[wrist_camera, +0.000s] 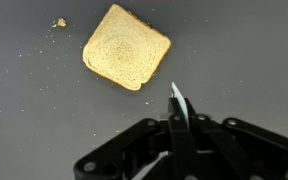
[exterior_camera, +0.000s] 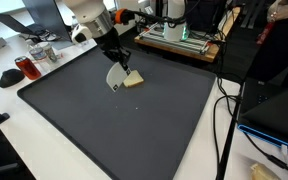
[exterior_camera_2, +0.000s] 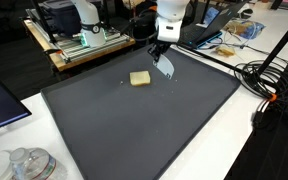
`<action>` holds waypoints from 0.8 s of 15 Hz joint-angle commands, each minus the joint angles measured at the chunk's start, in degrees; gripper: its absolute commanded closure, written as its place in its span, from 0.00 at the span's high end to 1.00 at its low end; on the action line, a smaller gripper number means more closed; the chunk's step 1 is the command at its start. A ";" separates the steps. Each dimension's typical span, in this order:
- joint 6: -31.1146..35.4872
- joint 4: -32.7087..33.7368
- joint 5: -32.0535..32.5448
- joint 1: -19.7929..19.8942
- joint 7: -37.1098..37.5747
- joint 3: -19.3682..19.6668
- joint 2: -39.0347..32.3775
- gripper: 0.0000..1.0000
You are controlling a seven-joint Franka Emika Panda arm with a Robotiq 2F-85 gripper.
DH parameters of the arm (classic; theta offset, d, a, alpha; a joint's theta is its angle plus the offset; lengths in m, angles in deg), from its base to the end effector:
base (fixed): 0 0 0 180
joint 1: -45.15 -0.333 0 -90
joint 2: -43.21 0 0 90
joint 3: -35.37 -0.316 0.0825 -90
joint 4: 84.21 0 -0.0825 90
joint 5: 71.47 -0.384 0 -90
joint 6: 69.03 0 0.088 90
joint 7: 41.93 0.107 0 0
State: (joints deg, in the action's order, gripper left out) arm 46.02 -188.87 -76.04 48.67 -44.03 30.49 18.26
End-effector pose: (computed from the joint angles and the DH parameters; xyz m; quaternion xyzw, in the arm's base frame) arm 0.6148 0.0164 0.2790 -0.9906 -0.0070 0.1257 0.0528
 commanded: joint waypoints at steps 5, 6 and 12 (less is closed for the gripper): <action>-2.99 2.18 -3.02 1.22 -3.53 1.73 -1.49 0.01; -3.81 2.54 -3.91 2.09 -4.51 2.07 -1.84 0.01; -9.66 3.85 -12.26 10.07 -14.38 4.49 -3.57 0.01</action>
State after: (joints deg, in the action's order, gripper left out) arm 40.13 -187.16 -83.48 55.13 -53.15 34.29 16.13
